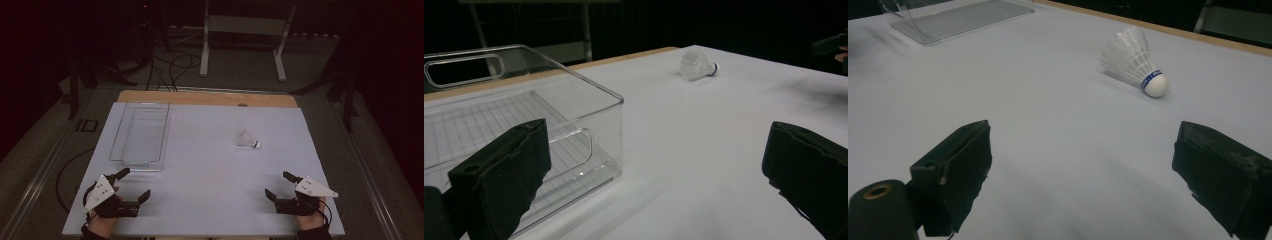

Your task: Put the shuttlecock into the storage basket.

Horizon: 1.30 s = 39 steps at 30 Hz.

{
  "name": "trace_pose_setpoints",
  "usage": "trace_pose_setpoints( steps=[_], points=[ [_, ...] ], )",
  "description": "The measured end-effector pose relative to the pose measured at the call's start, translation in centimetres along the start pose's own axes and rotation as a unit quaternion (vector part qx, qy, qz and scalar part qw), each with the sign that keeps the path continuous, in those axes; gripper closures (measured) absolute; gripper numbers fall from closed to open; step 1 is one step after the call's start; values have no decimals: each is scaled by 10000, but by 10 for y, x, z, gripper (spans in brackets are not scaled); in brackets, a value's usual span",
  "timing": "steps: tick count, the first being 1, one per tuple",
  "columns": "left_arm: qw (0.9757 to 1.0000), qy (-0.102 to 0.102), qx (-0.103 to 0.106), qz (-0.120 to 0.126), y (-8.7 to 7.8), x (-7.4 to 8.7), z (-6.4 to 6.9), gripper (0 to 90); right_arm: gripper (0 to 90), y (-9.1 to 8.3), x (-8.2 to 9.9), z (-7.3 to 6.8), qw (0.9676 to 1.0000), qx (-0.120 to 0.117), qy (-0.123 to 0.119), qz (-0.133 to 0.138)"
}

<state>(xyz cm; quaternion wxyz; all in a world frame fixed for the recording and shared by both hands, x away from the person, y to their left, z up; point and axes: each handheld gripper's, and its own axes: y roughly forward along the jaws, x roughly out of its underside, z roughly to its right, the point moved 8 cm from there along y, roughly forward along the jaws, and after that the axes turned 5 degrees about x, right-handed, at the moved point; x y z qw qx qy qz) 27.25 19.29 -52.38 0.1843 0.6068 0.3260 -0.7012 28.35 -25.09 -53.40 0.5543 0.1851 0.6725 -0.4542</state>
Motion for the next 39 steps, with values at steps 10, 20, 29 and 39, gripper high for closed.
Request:
trace_pose_setpoints(
  steps=[10,20,29,39],
  points=[
    [10000,-31,10,47,-1,-1,0,0,84,1,0,-5,9999,-118,-101,-45],
    [10000,-33,11,48,-2,-1,0,0,83,-1,-2,-6,9999,-133,-70,-28],
    [10000,-25,30,27,-1,0,0,0,83,-4,-6,-7,9999,-93,-93,4],
    [10000,-12,37,28,-1,-1,0,0,76,-11,-17,-12,9999,-88,-128,13]
  ],
)
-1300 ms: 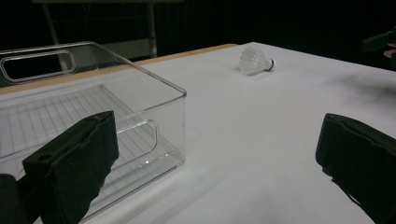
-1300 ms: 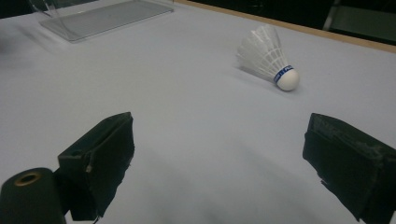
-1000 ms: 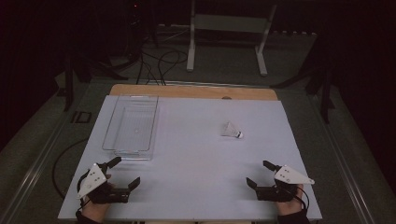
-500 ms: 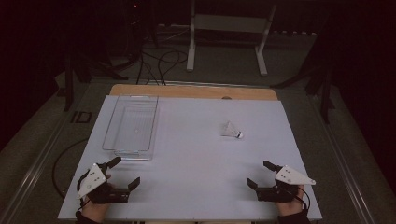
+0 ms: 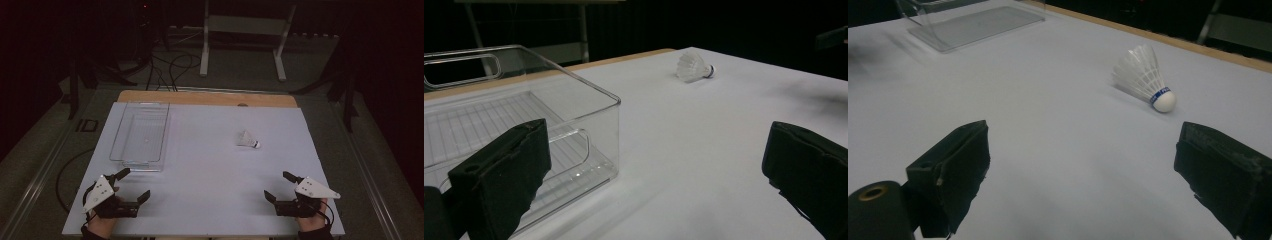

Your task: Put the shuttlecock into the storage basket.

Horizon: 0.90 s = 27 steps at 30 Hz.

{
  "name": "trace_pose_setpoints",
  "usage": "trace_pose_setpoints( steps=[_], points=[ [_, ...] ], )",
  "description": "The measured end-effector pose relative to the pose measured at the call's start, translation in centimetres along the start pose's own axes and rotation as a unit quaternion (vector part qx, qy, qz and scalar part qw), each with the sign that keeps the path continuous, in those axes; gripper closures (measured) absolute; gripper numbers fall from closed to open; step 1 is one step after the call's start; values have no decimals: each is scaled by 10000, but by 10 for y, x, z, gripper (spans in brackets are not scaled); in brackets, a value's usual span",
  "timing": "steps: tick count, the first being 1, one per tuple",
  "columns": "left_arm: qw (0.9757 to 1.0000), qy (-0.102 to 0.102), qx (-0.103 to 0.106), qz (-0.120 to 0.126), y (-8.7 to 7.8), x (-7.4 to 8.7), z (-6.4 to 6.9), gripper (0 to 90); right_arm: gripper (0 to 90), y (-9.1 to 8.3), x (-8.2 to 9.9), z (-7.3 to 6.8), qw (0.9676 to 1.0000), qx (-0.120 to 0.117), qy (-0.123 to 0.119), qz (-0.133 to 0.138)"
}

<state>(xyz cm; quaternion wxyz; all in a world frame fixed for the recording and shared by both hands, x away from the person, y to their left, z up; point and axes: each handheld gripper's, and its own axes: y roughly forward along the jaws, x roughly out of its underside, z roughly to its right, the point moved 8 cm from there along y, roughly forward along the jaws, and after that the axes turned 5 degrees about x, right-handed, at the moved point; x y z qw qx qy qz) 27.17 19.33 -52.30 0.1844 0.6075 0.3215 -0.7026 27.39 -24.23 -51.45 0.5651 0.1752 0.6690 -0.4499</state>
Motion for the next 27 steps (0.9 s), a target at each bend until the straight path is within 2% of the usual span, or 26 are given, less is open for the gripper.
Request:
trace_pose_setpoints(
  steps=[2,4,6,12,16,23,27],
  points=[
    [10000,-15,-3,5,0,0,0,0,74,-3,-3,-3,10000,-33,-26,-67],
    [10000,-16,-1,5,0,0,0,0,75,-3,-5,-2,9998,47,-139,-167],
    [10000,-20,-2,2,0,0,0,0,75,-5,-10,-2,9999,19,-92,-105],
    [10000,-27,0,3,0,0,-1,0,75,-15,-26,-5,9997,25,-246,29],
    [10000,-24,5,10,0,0,0,0,75,-21,-37,-7,9995,-128,-246,143],
    [10000,-8,15,2,-1,-1,1,0,75,-28,-55,-9,9987,-127,-426,259],
    [10000,-14,20,23,-1,-1,2,0,75,-29,-61,-6,9990,-41,-355,271]
  ],
)
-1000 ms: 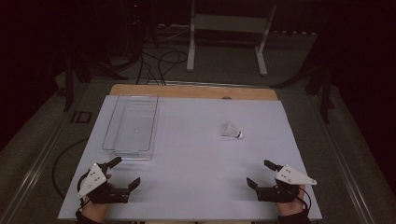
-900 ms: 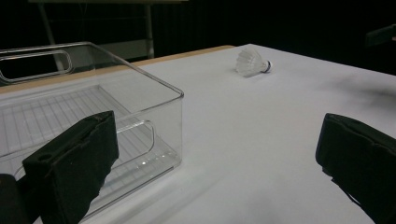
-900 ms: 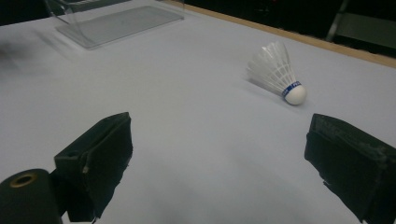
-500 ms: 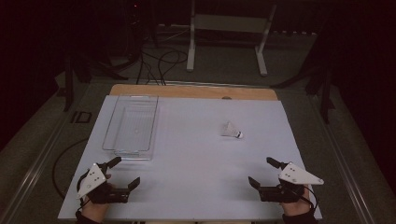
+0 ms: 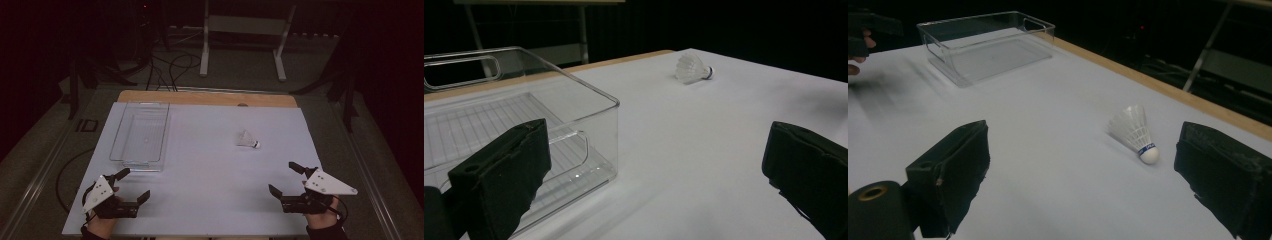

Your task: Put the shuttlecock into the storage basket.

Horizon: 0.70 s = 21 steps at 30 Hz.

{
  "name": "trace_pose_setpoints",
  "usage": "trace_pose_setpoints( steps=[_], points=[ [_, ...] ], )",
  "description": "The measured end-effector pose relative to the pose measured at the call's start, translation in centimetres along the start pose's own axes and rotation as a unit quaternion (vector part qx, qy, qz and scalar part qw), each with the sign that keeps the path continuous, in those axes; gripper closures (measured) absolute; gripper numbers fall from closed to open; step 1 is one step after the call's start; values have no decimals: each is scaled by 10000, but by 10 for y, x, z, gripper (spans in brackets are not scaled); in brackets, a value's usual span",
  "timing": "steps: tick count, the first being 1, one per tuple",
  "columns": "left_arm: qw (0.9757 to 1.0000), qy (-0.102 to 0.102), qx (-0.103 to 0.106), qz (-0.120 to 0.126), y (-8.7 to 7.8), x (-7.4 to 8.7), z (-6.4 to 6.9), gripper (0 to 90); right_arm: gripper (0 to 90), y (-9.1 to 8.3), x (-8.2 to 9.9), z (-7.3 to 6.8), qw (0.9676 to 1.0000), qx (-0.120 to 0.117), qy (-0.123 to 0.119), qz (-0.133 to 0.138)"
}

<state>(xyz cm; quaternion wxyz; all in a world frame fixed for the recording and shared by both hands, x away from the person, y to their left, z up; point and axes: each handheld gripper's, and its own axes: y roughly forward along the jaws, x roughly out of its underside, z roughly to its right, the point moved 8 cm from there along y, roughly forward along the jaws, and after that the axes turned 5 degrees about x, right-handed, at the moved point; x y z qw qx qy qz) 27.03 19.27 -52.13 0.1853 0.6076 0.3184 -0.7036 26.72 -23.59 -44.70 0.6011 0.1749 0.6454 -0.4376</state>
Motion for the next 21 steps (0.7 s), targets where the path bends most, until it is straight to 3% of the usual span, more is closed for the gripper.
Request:
trace_pose_setpoints(
  steps=[21],
  points=[
    [10000,-6,42,10,0,-1,1,0,75,8,-37,15,9998,-12,-218,44]
  ],
)
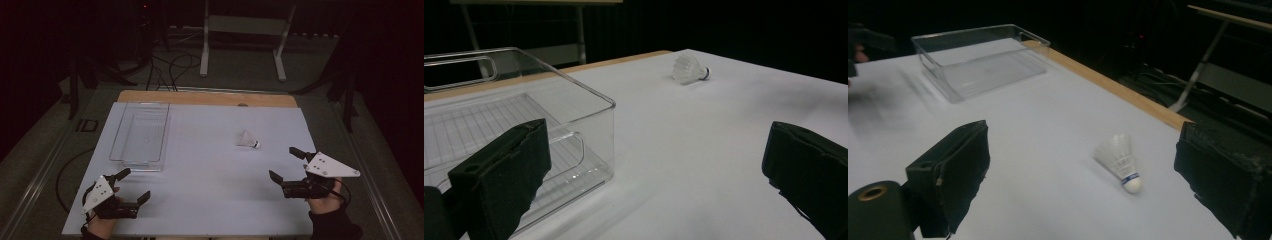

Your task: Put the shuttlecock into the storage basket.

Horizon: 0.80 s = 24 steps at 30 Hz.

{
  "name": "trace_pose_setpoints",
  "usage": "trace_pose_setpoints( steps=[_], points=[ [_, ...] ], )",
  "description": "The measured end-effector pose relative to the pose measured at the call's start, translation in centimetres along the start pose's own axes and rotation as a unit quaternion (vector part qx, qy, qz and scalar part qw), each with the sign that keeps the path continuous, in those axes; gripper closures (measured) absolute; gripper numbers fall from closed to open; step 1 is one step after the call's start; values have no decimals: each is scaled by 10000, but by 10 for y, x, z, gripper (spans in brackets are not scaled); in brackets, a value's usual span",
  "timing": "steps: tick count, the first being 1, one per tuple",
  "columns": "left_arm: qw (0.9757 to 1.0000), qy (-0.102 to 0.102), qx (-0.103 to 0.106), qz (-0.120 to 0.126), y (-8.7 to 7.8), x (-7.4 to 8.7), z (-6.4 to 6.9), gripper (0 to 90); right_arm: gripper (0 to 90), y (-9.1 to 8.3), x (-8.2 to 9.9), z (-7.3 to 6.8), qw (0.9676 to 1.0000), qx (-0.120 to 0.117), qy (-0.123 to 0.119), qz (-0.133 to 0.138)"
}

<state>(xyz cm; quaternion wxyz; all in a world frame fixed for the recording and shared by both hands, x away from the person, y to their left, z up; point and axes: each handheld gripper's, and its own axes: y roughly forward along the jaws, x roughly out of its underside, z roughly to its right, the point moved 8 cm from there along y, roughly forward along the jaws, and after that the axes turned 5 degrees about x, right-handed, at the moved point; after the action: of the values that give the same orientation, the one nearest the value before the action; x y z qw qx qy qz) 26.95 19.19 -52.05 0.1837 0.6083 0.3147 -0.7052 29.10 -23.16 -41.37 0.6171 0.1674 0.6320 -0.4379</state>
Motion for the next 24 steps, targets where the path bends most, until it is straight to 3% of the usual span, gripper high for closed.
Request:
trace_pose_setpoints(
  steps=[9,24],
  points=[
    [10000,-1,3,1,0,0,0,0,76,9,-8,7,9998,-54,-171,-109],
    [10000,-17,28,6,0,0,1,0,76,22,-16,14,9994,-147,-205,-225]
  ],
)
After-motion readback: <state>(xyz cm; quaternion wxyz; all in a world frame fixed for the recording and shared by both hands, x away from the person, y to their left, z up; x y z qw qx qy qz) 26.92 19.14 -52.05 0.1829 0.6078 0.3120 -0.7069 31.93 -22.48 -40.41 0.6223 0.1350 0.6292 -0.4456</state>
